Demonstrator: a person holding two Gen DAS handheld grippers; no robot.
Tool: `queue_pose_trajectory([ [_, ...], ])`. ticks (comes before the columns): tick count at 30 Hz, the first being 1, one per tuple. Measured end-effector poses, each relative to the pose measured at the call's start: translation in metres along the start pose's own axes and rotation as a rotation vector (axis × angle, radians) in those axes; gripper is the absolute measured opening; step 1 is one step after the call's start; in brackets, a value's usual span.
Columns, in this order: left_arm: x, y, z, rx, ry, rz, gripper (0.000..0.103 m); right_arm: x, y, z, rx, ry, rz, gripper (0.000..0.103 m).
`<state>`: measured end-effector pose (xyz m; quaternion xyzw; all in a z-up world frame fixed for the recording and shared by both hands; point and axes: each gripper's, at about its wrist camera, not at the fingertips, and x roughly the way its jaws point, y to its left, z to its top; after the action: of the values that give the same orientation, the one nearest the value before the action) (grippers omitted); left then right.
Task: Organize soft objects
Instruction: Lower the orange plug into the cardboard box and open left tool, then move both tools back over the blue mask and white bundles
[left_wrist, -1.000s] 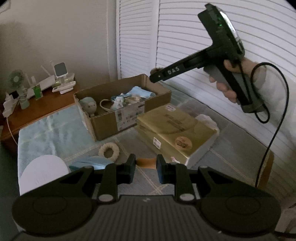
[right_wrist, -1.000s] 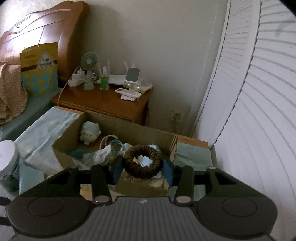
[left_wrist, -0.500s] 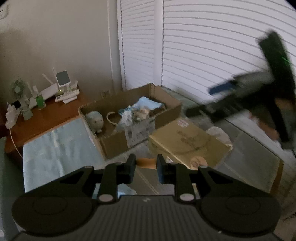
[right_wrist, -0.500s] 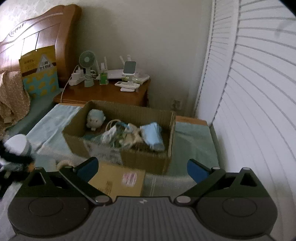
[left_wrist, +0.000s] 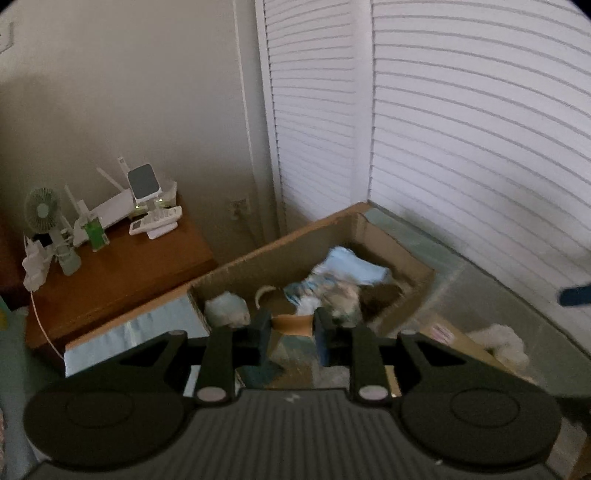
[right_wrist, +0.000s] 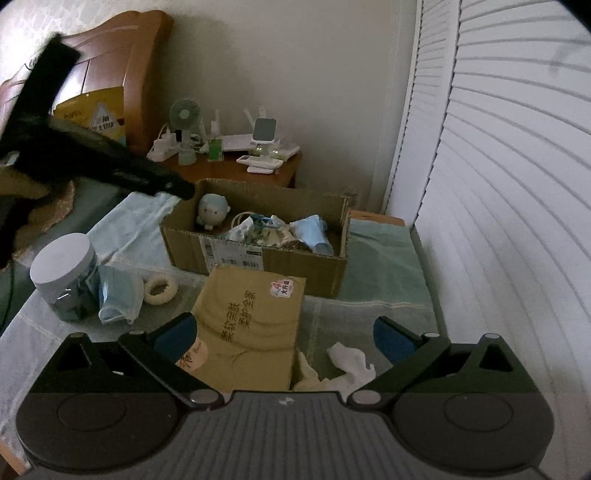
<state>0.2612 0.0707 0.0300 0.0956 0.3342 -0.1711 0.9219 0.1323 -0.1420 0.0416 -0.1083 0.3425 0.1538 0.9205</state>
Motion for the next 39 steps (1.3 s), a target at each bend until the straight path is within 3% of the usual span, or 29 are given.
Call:
queue_pose_trajectory([
  [1, 0.006, 0.001, 0.003, -0.007, 0.007, 0.009, 0.033, -0.002, -0.001, -0.001, 0.006, -0.003, -0.001, 0.103],
  [2, 0.010, 0.003, 0.004, -0.014, 0.014, 0.009, 0.052, -0.003, -0.002, -0.001, 0.010, -0.005, 0.000, 0.103],
  [3, 0.013, 0.004, 0.004, -0.018, 0.013, 0.012, 0.078, -0.004, -0.003, -0.001, 0.013, -0.007, 0.001, 0.103],
  [5, 0.012, 0.007, 0.003, -0.033, -0.020, 0.039, 0.092, -0.005, -0.005, -0.002, 0.018, -0.010, -0.001, 0.103],
  [11, 0.000, 0.011, -0.003, -0.055, -0.028, 0.049, 0.100, -0.011, -0.009, -0.006, 0.027, -0.015, 0.003, 0.103],
  [27, -0.040, 0.004, -0.029, -0.048, -0.019, 0.025, 0.101, -0.025, 0.000, -0.017, 0.026, -0.021, 0.022, 0.103],
  [31, -0.035, 0.009, -0.035, -0.079, 0.027, 0.005, 0.101, -0.029, 0.001, -0.019, 0.026, -0.021, 0.020, 0.103],
  [35, -0.020, 0.015, -0.040, -0.112, 0.106, 0.038, 0.100, -0.030, 0.000, -0.020, 0.034, -0.021, 0.017, 0.103],
  [39, 0.001, 0.024, -0.046, -0.191, 0.244, -0.064, 0.100, -0.029, -0.003, -0.021, 0.047, -0.022, 0.015, 0.103],
])
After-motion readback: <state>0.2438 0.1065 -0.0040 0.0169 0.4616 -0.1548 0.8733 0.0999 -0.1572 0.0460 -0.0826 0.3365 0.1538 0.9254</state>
